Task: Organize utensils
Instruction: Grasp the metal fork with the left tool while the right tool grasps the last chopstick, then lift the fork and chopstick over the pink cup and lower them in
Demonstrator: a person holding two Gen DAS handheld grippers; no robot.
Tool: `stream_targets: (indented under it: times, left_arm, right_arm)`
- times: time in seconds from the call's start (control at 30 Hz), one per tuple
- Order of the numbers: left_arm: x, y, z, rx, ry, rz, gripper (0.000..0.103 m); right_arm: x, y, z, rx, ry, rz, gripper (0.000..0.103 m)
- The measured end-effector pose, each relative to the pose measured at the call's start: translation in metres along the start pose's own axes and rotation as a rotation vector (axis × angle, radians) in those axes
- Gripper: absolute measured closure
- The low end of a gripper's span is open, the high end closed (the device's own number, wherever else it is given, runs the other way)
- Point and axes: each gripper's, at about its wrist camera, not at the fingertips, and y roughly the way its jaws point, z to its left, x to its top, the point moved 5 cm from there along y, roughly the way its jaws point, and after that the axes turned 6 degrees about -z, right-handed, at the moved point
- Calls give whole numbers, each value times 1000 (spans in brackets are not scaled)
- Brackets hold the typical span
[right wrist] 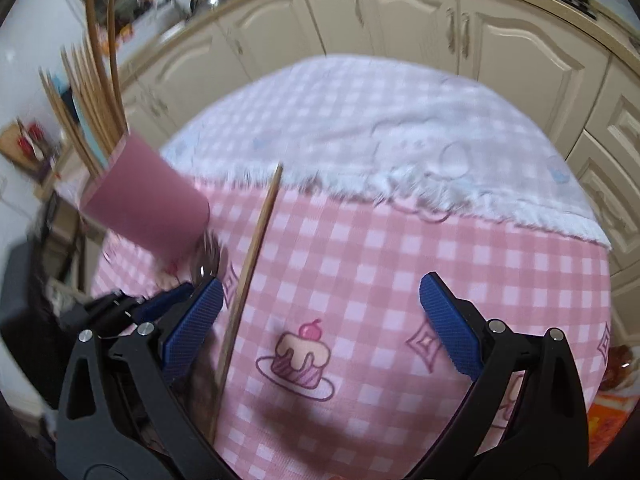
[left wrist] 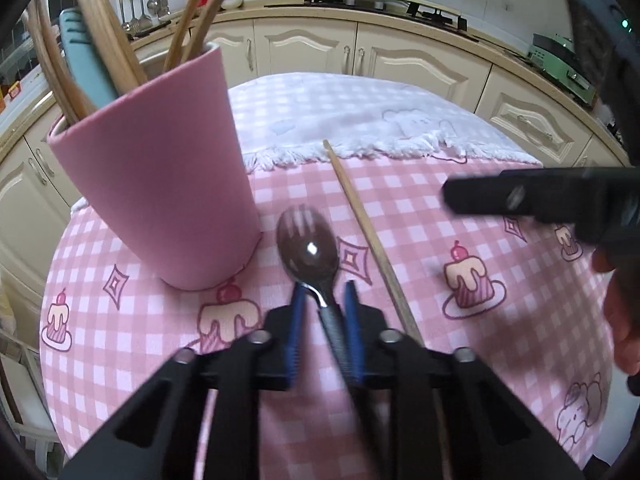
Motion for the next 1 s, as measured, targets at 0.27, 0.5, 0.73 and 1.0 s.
stream_targets:
  times: [0.27, 0.5, 0.73, 1.0]
  left_arm:
    - [-1, -4, 16, 39, 12, -7, 47]
    - [2, 2, 19, 11, 22, 2, 83]
    - [-8, -11, 22, -4, -7, -1, 92]
    - [-3, -53, 22, -38, -50, -131, 92]
  right_arm:
    - [-5, 33, 42, -43, -94, 85, 35]
    - [-9, 42, 60, -139, -242, 60, 87]
    - [-23, 21, 43, -4, -147, 51, 96]
    - [-13, -22, 37, 109, -103, -77, 97]
